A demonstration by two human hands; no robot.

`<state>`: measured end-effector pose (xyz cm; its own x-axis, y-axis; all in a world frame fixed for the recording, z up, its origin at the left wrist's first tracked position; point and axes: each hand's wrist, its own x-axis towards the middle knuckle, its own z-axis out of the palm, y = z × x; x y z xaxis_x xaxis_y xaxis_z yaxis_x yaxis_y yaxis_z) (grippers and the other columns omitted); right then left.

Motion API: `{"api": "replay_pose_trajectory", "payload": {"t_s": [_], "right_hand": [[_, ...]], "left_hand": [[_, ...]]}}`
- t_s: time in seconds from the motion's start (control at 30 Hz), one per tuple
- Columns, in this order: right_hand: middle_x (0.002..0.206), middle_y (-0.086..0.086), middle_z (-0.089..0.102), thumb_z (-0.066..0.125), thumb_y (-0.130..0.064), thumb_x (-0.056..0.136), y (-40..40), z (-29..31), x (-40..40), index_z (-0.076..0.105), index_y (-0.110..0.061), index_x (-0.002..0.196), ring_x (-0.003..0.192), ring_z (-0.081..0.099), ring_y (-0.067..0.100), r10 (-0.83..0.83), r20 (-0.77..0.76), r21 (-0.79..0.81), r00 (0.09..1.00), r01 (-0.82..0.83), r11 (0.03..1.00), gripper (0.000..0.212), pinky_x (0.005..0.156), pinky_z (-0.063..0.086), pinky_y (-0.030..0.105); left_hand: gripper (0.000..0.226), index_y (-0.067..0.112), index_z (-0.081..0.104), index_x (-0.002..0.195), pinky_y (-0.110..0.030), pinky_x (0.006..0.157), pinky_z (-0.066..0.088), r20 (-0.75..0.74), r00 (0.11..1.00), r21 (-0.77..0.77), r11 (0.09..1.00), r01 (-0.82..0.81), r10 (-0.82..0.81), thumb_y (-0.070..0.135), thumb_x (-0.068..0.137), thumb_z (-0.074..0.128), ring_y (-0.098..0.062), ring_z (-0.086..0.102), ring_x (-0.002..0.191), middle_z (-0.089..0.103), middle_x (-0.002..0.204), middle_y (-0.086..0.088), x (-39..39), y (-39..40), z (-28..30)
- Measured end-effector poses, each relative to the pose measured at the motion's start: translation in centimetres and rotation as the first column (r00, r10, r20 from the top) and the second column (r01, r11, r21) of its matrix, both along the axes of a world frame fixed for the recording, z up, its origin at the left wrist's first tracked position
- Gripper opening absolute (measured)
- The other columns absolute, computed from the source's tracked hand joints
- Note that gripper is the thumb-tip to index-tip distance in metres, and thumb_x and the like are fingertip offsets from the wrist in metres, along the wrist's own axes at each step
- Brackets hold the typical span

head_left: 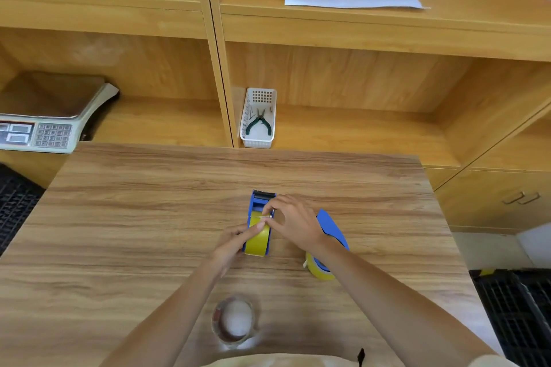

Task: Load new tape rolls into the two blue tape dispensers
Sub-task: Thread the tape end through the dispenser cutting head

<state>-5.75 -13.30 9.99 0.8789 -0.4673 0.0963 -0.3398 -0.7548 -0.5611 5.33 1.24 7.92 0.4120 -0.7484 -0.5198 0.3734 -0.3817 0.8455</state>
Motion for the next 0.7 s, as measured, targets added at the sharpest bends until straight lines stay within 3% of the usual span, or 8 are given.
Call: {"api": "replay_pose_trajectory", "payload": {"t_s": [0.1,0.23,0.33,0.43,0.5,0.57,0.63,0.7], "right_hand": [[0.097,-0.016,0.065,0.06,-0.042,0.087,0.0,-0.1,-0.2,0.061,-0.033,0.09,0.094,0.055,0.004,-0.044,-0.015,0.02,0.999,0.044,0.999,0.01,0.072,0.053,0.036],[0.1,-0.016,0.062,0.064,-0.036,0.086,-0.2,-0.4,-0.5,0.06,-0.03,0.081,0.097,0.054,0.005,-0.086,-0.027,0.046,0.996,0.088,0.995,0.009,0.072,0.052,0.033],[0.119,-0.008,0.06,0.07,-0.027,0.084,-0.3,-1.5,-0.6,0.067,-0.02,0.077,0.126,0.043,0.009,-0.154,0.027,0.178,0.988,0.146,0.973,0.011,0.102,0.037,0.033],[0.116,-0.003,0.058,0.072,-0.017,0.085,-0.4,-0.9,-0.6,0.066,-0.009,0.077,0.138,0.03,0.007,-0.318,-0.02,0.559,0.948,0.274,0.783,0.013,0.105,0.025,0.028],[0.108,0.002,0.052,0.072,-0.017,0.086,-0.6,0.0,-0.8,0.066,-0.009,0.077,0.124,0.042,0.015,-0.352,-0.088,0.726,0.932,0.302,0.618,0.013,0.091,0.03,0.024],[0.098,0.006,0.052,0.073,-0.021,0.085,-0.8,0.4,-1.2,0.066,-0.013,0.073,0.108,0.05,0.024,-0.362,-0.088,0.778,0.928,0.291,0.557,0.016,0.081,0.037,0.025],[0.118,0.019,0.053,0.071,-0.02,0.087,-0.9,0.7,-1.4,0.069,-0.005,0.082,0.12,0.049,0.031,-0.372,-0.103,0.795,0.923,0.301,0.527,0.016,0.093,0.041,0.034],[0.142,0.017,0.045,0.072,-0.021,0.086,-1.1,0.5,-1.4,0.069,-0.005,0.082,0.138,0.036,0.025,-0.374,-0.128,0.787,0.919,0.324,0.526,0.016,0.11,0.031,0.039]], "left_hand": [[0.049,0.013,0.073,0.076,-0.034,0.074,0.04,0.003,0.999,0.006,0.999,-0.041,0.041,0.06,0.067,0.078,-0.016,0.055,0.073,0.06,0.075,-0.004,-0.8,-0.1,0.2],[0.049,0.016,0.07,0.077,-0.036,0.076,0.039,0.019,0.995,-0.019,0.995,-0.093,0.094,0.065,0.075,0.069,-0.018,0.053,0.076,0.059,0.076,-0.006,-1.4,-0.3,0.1],[0.034,0.016,0.076,0.093,-0.034,0.077,0.048,-0.035,0.998,-0.008,0.998,-0.059,0.059,0.045,0.092,0.059,-0.015,0.066,0.083,0.074,0.088,-0.003,-1.7,-0.4,0.3],[0.02,0.016,0.07,0.107,-0.033,0.068,0.052,-0.132,0.991,-0.005,0.999,-0.038,0.037,0.024,0.097,0.054,-0.012,0.069,0.074,0.076,0.084,0.002,-2.1,-0.7,0.7],[0.025,0.012,0.065,0.117,-0.034,0.067,0.051,-0.177,0.983,-0.011,0.999,-0.042,0.039,0.017,0.096,0.052,-0.015,0.068,0.076,0.075,0.089,-0.001,-2.1,-0.9,0.7],[0.029,0.012,0.063,0.122,-0.033,0.068,0.051,-0.205,0.979,-0.037,0.999,-0.033,0.025,0.017,0.096,0.053,-0.017,0.068,0.082,0.075,0.095,-0.003,-2.1,-1.0,0.9],[0.025,0.021,0.067,0.117,-0.033,0.069,0.053,-0.219,0.976,-0.047,0.999,-0.007,-0.004,0.02,0.094,0.057,-0.017,0.069,0.087,0.075,0.099,-0.003,-2.0,-1.0,1.0],[0.021,0.026,0.073,0.109,-0.033,0.071,0.054,-0.217,0.976,-0.04,0.999,0.016,-0.024,0.025,0.091,0.062,-0.016,0.069,0.09,0.075,0.101,-0.002,-1.9,-0.9,1.0]]}}
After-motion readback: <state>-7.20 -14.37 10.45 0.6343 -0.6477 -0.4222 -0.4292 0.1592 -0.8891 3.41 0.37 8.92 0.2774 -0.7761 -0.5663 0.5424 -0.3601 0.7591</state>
